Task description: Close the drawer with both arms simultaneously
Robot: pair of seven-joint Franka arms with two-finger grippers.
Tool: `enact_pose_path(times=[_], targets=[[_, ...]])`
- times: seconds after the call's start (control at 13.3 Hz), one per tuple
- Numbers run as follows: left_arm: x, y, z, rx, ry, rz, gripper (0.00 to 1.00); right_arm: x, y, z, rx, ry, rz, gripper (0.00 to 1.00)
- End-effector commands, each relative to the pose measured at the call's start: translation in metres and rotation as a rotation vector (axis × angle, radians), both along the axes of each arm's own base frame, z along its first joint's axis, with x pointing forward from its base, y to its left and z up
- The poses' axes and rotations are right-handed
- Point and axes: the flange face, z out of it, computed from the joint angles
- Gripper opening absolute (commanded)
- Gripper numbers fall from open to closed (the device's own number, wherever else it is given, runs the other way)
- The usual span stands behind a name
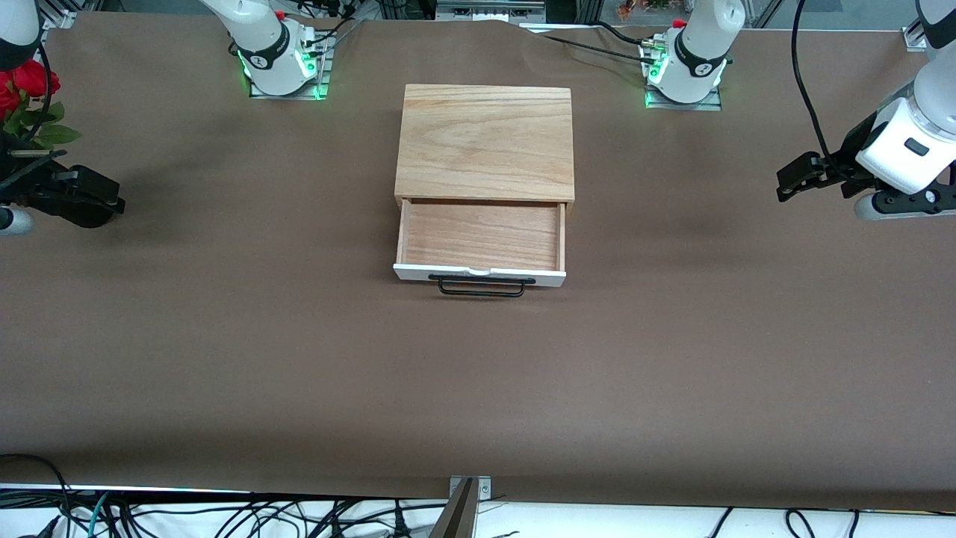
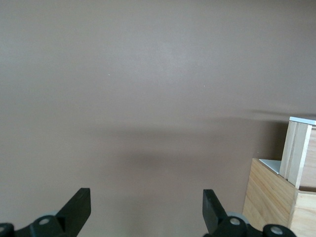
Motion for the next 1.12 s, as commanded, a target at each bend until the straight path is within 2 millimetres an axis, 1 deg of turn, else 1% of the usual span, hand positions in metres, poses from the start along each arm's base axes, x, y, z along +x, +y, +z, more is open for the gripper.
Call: enact_pose_path(times=[0.0, 0.15, 0.45, 0.53, 0.67, 0.75, 0.9, 0.97, 1.05], targets=[[-0.002, -0.001, 0.008, -0.004, -0.006, 0.002, 1.0, 0.002, -0.001, 0.005, 0.015, -0.011, -0.013, 1.0], [-0.002, -0.001, 0.007, -0.006, -0.004, 0.002, 1.0, 0.002, 0.0, 0.006, 0.012, -0.012, -0.013, 1.0], [0.002, -0.006, 0.006, -0.013, -0.019, -0.01, 1.0, 0.002, -0.001, 0.005, 0.013, -0.011, -0.013, 1.0], [0.002, -0.009, -0.001, -0.012, -0.011, -0.016, 1.0, 0.002, -0.001, 0.005, 0.01, -0.011, -0.011, 1.0], [0.011, -0.016, -0.042, -0.007, 0.019, -0.027, 1.0, 0.002, 0.0, 0.006, 0.01, -0.014, -0.008, 1.0], [0.013, -0.02, -0.056, -0.006, 0.022, -0.034, 1.0, 0.002, 0.0, 0.006, 0.012, -0.014, -0.009, 1.0], [0.016, -0.026, -0.063, -0.007, 0.001, -0.045, 1.0, 0.003, 0.002, 0.006, 0.012, -0.014, -0.006, 1.0], [0.017, -0.034, -0.067, -0.009, 0.003, -0.058, 1.0, 0.003, 0.002, 0.006, 0.01, -0.014, -0.009, 1.0], [0.017, -0.038, -0.067, -0.012, 0.001, -0.067, 1.0, 0.005, 0.001, -0.001, 0.019, -0.003, -0.015, 1.0]])
